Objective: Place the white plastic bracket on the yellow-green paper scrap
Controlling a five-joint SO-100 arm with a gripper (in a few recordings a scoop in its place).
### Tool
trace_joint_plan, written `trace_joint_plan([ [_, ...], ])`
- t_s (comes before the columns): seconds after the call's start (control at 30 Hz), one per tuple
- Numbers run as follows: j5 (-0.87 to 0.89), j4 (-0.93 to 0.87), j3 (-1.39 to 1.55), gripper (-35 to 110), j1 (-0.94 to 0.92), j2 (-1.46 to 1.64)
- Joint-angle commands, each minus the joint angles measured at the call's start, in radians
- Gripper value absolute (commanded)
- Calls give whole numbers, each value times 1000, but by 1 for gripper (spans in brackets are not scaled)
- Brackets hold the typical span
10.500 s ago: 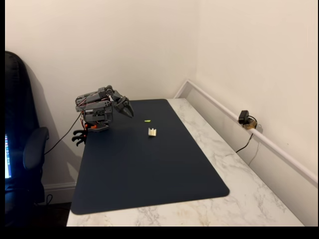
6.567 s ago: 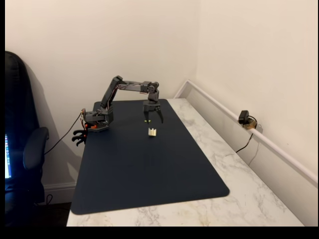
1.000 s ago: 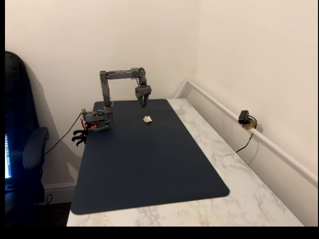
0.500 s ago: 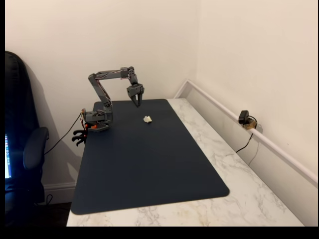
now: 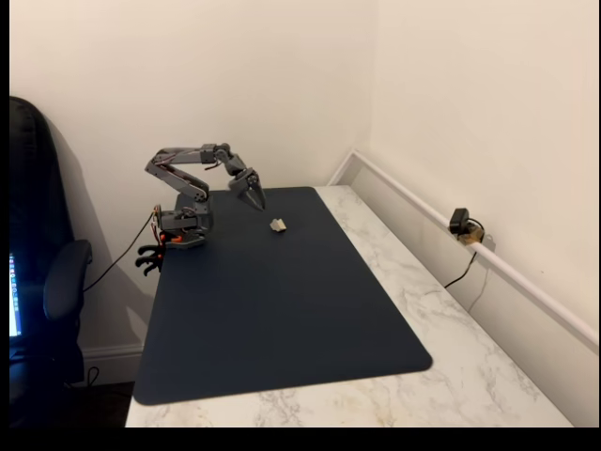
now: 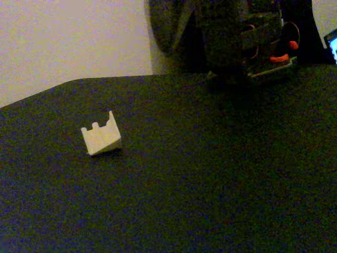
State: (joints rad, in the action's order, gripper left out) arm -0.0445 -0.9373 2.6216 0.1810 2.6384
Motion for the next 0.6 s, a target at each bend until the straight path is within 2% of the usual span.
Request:
trace_joint_plan([
  [0.0, -26, 26, 83, 0, 8, 87],
  [0.17, -17, 66, 252, 0, -17, 268],
  [0.33, 35, -89, 400, 0, -57, 667],
  [0.57, 2, -112, 408, 0, -44, 666],
])
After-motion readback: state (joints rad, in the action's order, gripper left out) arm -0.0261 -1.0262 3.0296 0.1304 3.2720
